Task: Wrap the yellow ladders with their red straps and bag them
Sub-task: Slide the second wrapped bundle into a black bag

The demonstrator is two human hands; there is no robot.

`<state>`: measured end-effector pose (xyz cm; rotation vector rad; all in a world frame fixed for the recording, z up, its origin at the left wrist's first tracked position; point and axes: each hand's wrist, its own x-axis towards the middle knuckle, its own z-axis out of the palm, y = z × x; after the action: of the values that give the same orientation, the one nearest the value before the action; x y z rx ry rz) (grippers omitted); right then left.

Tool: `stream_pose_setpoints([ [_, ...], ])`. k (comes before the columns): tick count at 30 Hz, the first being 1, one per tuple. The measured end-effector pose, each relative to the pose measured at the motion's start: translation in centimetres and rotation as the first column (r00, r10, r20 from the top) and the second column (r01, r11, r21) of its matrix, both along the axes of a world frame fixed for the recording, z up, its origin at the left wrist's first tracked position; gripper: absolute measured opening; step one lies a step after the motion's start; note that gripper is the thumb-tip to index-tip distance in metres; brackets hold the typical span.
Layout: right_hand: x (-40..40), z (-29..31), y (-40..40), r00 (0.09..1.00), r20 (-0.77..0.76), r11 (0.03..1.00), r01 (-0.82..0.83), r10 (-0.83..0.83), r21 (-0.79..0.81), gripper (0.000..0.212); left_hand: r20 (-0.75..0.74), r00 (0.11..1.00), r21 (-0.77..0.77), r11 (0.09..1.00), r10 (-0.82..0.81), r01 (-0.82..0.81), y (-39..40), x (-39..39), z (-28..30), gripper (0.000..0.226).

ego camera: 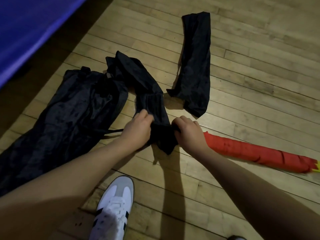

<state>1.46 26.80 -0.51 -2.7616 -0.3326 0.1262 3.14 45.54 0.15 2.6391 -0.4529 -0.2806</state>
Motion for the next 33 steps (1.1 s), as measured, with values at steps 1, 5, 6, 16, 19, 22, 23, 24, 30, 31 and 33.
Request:
stream_pose_setpoints([
  [1, 0.2, 0.2, -0.1, 0.998, 0.001, 0.998, 0.06, -0.06, 0.008, 0.019, 0.02, 1.0, -0.055, 0.998, 0.019, -0.018, 0.2, 0.7, 0.5, 0.029],
  [5, 2.6, 0.9, -0.8, 0.894, -0.122, 0.835, 0.446, -0.43, 0.323, 0.018, 0.13, 0.966, 0.075, 0.973, -0.225, 0.217, 0.9, 2.1, 2.0, 0.039],
  [6, 3.3, 1.0, -1.0, 0.874, -0.161, 0.783, 0.483, -0.459, 0.393, 0.019, 0.14, 0.933, 0.129, 0.94, -0.332, 0.315, 0.9, 2.0, 2.2, 0.04],
  [16, 2.1, -0.5, -4.7, 0.935, -0.262, 0.854, 0.332, -0.241, 0.399, 0.05, -0.114, 0.959, 0.183, 0.943, -0.261, 0.278, -3.3, 3.2, 0.4, 0.075],
  [19, 0.7, -1.2, -7.0, 0.947, -0.317, 0.977, 0.121, -0.06, 0.177, 0.073, -0.137, 0.977, 0.084, 0.981, -0.16, 0.173, -4.1, 4.4, 0.4, 0.074],
  [22, -0.2, -2.2, -8.3, 0.934, -0.354, 0.994, -0.075, 0.044, -0.075, 0.073, -0.127, 0.979, 0.048, 0.985, -0.161, 0.168, -4.7, 5.3, 0.5, 0.073],
  [23, -0.4, -2.6, -8.4, 0.937, -0.343, 0.983, -0.115, 0.06, -0.142, 0.073, -0.126, 0.978, 0.041, 0.984, -0.166, 0.172, -5.1, 5.4, 0.5, 0.073],
  [24, -0.5, -2.9, -8.3, 0.943, -0.326, 0.971, -0.139, 0.069, -0.197, 0.072, -0.125, 0.979, 0.033, 0.985, -0.161, 0.167, -5.3, 5.5, 0.5, 0.073],
  [30, -0.4, -2.7, -7.7, 0.935, -0.334, 0.933, -0.22, 0.119, -0.285, 0.069, -0.155, 0.974, 0.02, 0.986, -0.162, 0.167, -5.7, 5.8, 0.5, 0.072],
  [31, -0.6, -2.4, -7.8, 0.926, -0.343, 0.936, -0.251, 0.158, -0.248, 0.069, -0.165, 0.971, 0.018, 0.984, -0.172, 0.178, -5.5, 5.9, 0.5, 0.072],
  [33, -1.5, -1.7, -8.2, 0.909, -0.337, 0.925, -0.324, 0.246, -0.2, 0.067, -0.178, 0.965, 0.013, 0.98, -0.194, 0.199, -5.2, 5.9, 0.6, 0.071],
])
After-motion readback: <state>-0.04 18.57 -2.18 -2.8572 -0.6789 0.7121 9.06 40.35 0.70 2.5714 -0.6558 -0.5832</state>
